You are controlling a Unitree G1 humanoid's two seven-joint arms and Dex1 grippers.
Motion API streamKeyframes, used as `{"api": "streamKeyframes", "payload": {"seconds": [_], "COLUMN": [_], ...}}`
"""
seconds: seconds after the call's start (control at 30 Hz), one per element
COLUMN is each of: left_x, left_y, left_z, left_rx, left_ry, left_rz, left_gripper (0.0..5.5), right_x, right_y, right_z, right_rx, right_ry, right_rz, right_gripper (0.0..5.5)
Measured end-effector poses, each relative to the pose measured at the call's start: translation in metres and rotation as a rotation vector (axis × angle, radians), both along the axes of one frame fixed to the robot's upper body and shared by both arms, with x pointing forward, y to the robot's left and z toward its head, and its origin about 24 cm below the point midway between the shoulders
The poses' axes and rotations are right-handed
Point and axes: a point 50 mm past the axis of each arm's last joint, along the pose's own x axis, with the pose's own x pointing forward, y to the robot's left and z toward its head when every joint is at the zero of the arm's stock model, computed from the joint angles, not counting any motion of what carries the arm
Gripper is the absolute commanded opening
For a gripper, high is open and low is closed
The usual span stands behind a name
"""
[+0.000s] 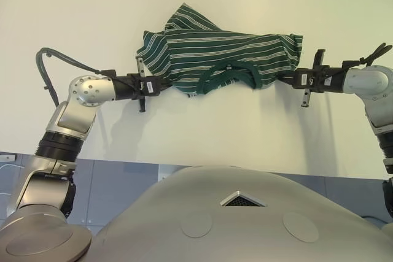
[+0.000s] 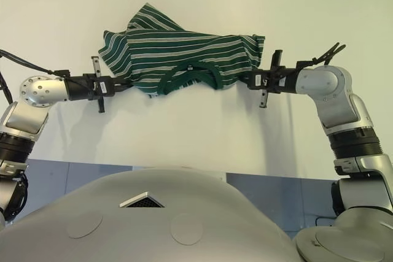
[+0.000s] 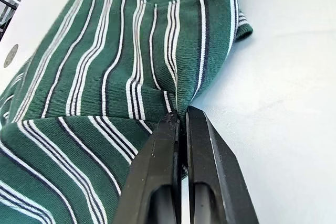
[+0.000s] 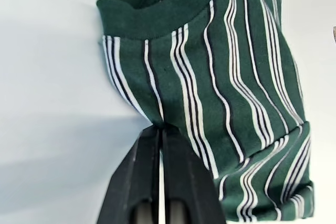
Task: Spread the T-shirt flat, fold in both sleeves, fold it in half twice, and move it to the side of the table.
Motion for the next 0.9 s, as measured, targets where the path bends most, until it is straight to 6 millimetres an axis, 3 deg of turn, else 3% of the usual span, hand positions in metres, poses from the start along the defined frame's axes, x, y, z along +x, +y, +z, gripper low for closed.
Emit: {"api": "streamKeyframes", "payload": {"seconds": [0.1,0.17,0.3,0.47,0.53,0.63,0.73,0.9], "left_x": [0.006,0.016,0.052,0.114,0.137,0.149,0.156,0.161], "left_y": [0.002,0.003,0.009,-0.001,-0.006,-0.011,-0.016,-0.014], "left_z": [0.013,0.035,0.099,0.175,0.218,0.264,0.279,0.278], "left_rx": [-0.105,-0.244,-0.506,-0.671,-0.733,-0.765,-0.744,-0.720], "left_ry": [0.010,-0.005,-0.143,-0.368,-0.474,-0.587,-0.645,-0.663], "left_rz": [0.055,0.107,0.166,0.237,0.278,0.264,0.260,0.263], "left_gripper": [0.00,0.00,0.00,0.00,0.00,0.00,0.00,0.00], "right_x": [0.002,0.020,0.063,0.102,0.120,0.128,0.128,0.133], "right_y": [0.007,0.003,-0.009,0.000,0.006,0.014,0.016,0.006], "right_z": [0.008,0.041,0.138,0.203,0.230,0.262,0.286,0.288], "right_rx": [0.190,0.374,0.680,0.838,0.857,0.885,0.890,0.886], "right_ry": [0.106,0.073,-0.136,-0.332,-0.439,-0.539,-0.623,-0.682], "right_rz": [-0.084,-0.174,-0.239,-0.253,-0.273,-0.237,-0.207,-0.270], "right_gripper": [0.02,0.02,0.02,0.02,0.02,0.02,0.02,0.02]}}
